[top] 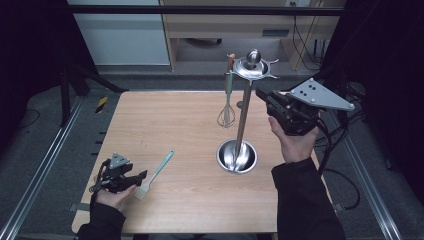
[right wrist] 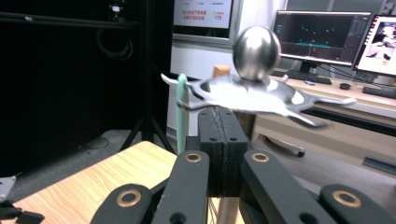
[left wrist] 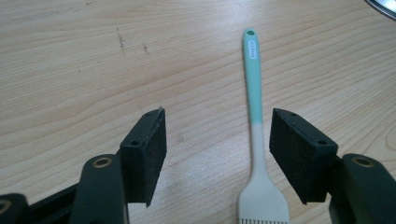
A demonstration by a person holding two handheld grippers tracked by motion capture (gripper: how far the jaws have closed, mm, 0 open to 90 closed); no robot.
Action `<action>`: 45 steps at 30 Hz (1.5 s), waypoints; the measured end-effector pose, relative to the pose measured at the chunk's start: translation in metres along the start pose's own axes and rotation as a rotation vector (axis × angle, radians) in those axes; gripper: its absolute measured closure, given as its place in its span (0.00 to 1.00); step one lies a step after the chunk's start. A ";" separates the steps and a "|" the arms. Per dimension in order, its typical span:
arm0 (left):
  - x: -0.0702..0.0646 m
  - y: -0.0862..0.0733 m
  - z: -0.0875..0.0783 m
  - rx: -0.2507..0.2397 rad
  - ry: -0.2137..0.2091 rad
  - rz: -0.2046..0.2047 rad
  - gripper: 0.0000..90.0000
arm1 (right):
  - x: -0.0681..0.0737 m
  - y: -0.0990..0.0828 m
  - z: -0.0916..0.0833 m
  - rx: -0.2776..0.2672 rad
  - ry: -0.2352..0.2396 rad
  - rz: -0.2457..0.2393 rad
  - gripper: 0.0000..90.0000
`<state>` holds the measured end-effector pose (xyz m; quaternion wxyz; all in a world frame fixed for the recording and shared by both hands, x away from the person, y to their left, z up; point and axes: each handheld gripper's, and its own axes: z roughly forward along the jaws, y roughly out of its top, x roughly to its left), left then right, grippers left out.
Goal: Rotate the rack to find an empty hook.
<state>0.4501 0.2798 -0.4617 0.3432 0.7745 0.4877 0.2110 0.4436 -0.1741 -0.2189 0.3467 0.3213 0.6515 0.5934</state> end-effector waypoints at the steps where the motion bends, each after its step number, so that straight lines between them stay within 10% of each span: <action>1: 0.000 0.000 0.000 -0.001 0.001 -0.001 0.40 | -0.002 -0.002 -0.001 0.006 -0.003 -0.002 1.00; 21: 0.001 0.000 0.000 0.002 -0.002 -0.009 0.39 | -0.039 -0.001 -0.007 -0.012 -0.141 0.048 1.00; 45: -0.001 0.000 0.001 0.007 -0.002 0.007 0.41 | -0.024 0.002 -0.006 -0.025 -0.049 -0.002 1.00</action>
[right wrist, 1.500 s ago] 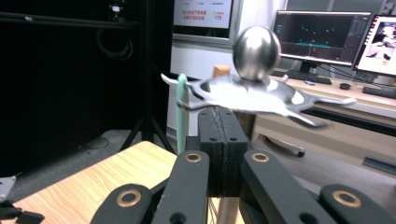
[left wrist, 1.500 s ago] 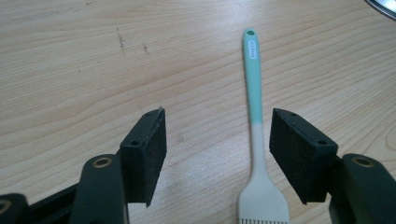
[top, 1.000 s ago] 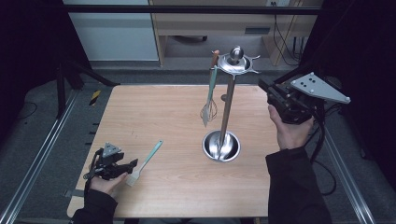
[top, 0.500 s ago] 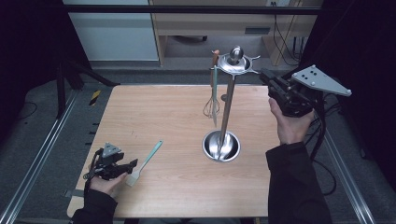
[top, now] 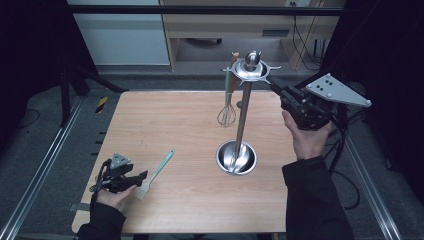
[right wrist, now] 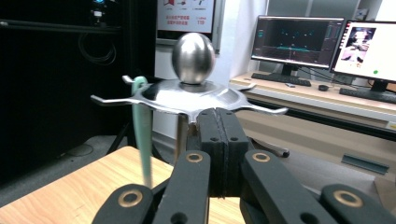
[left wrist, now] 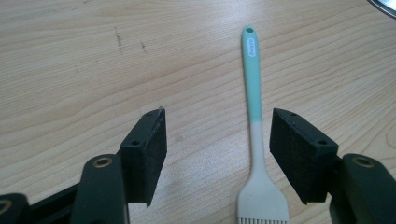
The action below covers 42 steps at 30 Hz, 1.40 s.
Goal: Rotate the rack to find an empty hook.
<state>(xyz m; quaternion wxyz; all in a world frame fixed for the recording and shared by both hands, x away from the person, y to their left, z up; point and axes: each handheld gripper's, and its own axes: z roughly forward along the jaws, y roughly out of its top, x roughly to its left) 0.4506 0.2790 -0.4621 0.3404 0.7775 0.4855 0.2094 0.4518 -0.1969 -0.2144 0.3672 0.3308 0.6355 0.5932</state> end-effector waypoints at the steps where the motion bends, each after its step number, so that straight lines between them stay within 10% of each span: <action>1: 0.000 0.000 0.000 0.000 0.000 0.002 0.41 | 0.001 0.000 0.000 0.001 0.002 -0.001 1.00; 17: 0.001 0.000 -0.001 -0.007 -0.005 0.018 0.53 | 0.002 -0.006 -0.004 0.027 -0.024 -0.002 0.95; 42: -0.011 0.016 -0.003 0.017 -0.063 0.039 0.48 | -0.025 -0.168 -0.024 0.344 -0.086 0.073 0.46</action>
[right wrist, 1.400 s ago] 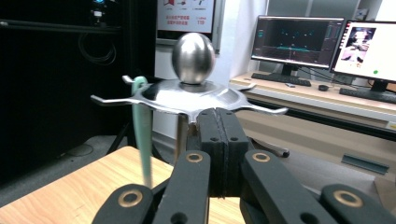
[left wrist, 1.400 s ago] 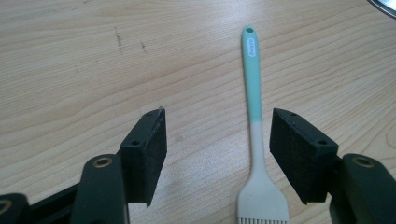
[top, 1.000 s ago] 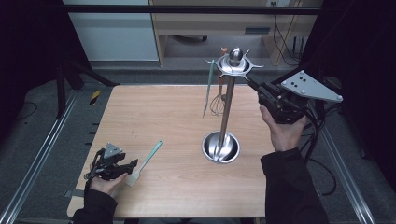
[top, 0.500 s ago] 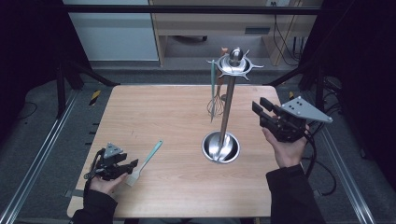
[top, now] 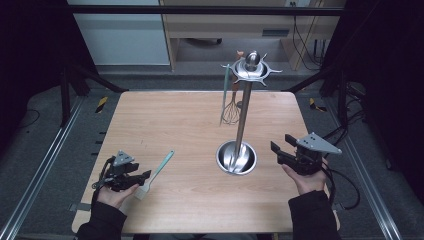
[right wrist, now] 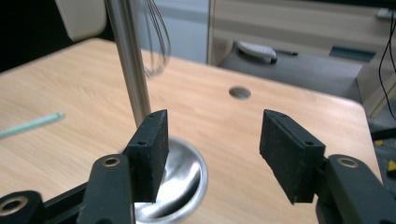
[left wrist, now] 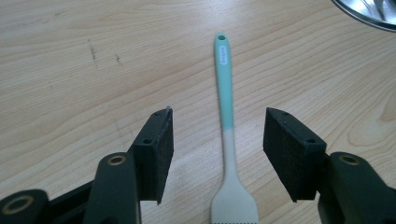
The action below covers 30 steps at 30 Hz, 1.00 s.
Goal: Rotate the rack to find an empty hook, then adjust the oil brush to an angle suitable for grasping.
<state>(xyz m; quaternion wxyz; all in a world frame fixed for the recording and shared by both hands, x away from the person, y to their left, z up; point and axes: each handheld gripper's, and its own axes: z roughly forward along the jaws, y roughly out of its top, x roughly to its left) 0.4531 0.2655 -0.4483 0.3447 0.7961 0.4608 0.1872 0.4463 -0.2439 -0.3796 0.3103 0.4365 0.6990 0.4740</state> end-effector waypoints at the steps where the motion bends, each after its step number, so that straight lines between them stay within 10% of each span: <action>1: -0.001 0.002 0.000 0.003 -0.001 0.008 0.48 | -0.001 -0.004 0.001 0.010 -0.002 -0.001 0.46; 15: -0.007 0.029 -0.007 -0.002 -0.043 0.052 0.47 | -0.006 -0.048 0.000 0.116 -0.002 0.007 0.48; 30: -0.013 0.046 0.022 0.149 -0.029 0.119 0.56 | -0.015 -0.075 -0.013 0.193 -0.010 0.006 0.52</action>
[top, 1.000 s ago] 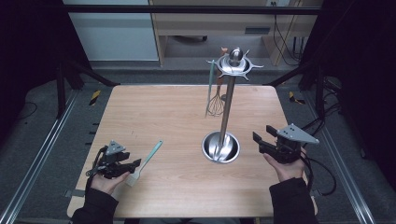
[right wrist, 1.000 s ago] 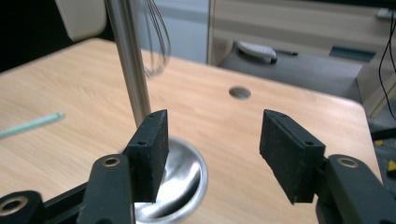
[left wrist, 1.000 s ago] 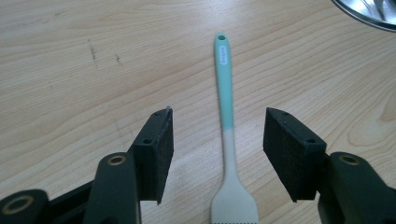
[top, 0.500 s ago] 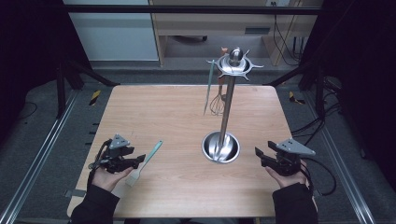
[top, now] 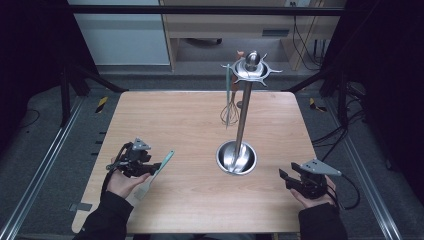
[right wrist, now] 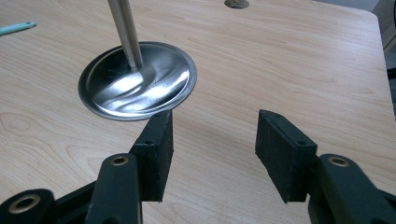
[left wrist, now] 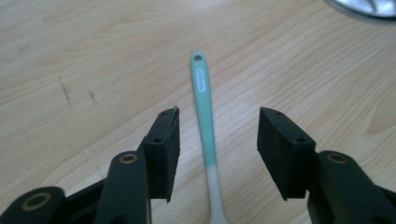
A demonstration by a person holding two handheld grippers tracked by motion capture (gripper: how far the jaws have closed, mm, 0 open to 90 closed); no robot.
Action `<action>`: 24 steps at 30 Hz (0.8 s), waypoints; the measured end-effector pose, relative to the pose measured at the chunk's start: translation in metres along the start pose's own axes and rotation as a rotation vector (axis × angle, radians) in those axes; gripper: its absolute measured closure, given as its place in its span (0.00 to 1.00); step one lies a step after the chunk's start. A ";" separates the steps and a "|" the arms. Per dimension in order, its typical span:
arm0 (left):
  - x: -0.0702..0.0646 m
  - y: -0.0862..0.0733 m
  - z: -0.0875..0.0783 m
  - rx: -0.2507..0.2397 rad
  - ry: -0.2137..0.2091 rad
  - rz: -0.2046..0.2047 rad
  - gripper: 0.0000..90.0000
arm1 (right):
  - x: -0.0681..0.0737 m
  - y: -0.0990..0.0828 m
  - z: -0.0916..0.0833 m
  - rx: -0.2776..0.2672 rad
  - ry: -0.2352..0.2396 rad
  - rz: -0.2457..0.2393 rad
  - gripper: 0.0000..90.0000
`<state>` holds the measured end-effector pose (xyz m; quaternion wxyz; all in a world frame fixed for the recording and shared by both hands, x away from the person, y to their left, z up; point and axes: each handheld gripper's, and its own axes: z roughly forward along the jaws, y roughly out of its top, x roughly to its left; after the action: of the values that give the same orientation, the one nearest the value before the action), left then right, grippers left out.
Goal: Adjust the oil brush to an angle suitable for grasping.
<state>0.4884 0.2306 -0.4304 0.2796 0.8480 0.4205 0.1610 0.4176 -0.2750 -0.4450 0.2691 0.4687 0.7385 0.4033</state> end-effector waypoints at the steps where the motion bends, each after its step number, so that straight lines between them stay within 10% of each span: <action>1: 0.000 0.000 0.003 0.013 0.002 0.003 0.56 | 0.000 0.000 0.000 -0.002 0.000 0.000 0.52; 24: 0.000 -0.018 0.038 0.219 -0.011 0.034 0.74 | 0.004 -0.005 0.002 0.053 0.021 0.006 0.62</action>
<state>0.4968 0.2266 -0.4708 0.1850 0.8813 0.4196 0.1140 0.4155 -0.2719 -0.4506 0.2473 0.4737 0.7503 0.3892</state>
